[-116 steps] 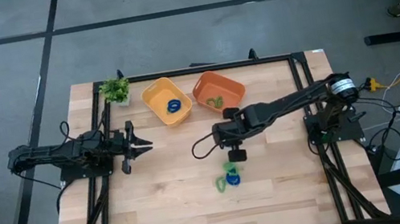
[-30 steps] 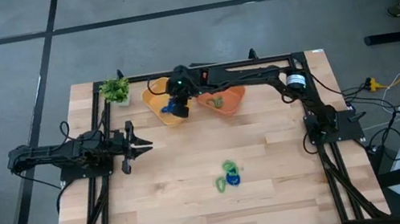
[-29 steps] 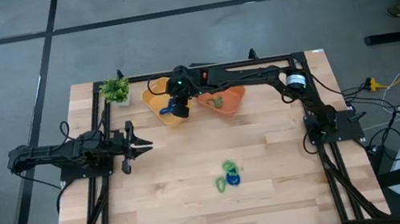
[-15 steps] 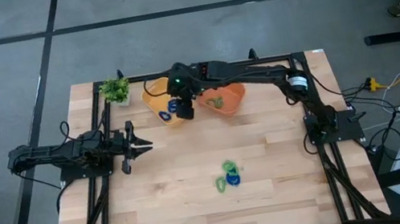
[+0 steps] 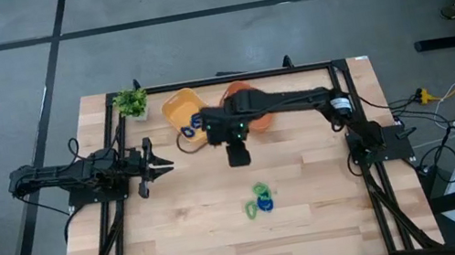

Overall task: Sort spring keychains
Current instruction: Put the green spring keychain into the orange bin

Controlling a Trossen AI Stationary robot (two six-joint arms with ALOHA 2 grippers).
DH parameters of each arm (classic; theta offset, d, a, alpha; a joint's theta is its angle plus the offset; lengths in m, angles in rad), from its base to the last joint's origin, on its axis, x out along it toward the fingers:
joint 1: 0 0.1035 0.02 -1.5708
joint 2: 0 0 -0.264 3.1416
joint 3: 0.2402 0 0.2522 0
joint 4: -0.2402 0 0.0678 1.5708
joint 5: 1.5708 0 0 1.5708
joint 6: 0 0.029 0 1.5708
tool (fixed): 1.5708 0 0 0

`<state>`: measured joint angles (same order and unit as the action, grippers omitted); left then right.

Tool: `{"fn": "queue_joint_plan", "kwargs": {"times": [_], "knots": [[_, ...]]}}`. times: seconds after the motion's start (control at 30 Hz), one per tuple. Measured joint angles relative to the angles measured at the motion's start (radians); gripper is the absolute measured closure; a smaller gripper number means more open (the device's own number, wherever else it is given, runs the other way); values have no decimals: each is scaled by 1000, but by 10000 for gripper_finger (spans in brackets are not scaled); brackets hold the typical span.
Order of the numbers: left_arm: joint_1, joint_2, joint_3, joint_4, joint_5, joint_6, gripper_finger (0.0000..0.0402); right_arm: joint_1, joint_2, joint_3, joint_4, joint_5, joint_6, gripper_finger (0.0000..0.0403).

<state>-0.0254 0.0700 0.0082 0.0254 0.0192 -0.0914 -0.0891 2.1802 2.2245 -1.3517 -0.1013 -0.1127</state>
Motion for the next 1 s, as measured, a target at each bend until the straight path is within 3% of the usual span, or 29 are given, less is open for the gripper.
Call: {"fn": "queue_joint_plan", "kwargs": {"times": [0.47,0.6,0.77,1.0], "knots": [[0,0,0,0,0,0,331,85,-1,-294,-19,3,85,262],[0,0,0,0,0,0,331,85,-83,-399,35,18,158,262],[0,0,0,0,0,0,331,127,-221,-610,179,120,257,262],[0,0,0,0,0,0,331,239,-402,-906,527,162,415,262]]}}
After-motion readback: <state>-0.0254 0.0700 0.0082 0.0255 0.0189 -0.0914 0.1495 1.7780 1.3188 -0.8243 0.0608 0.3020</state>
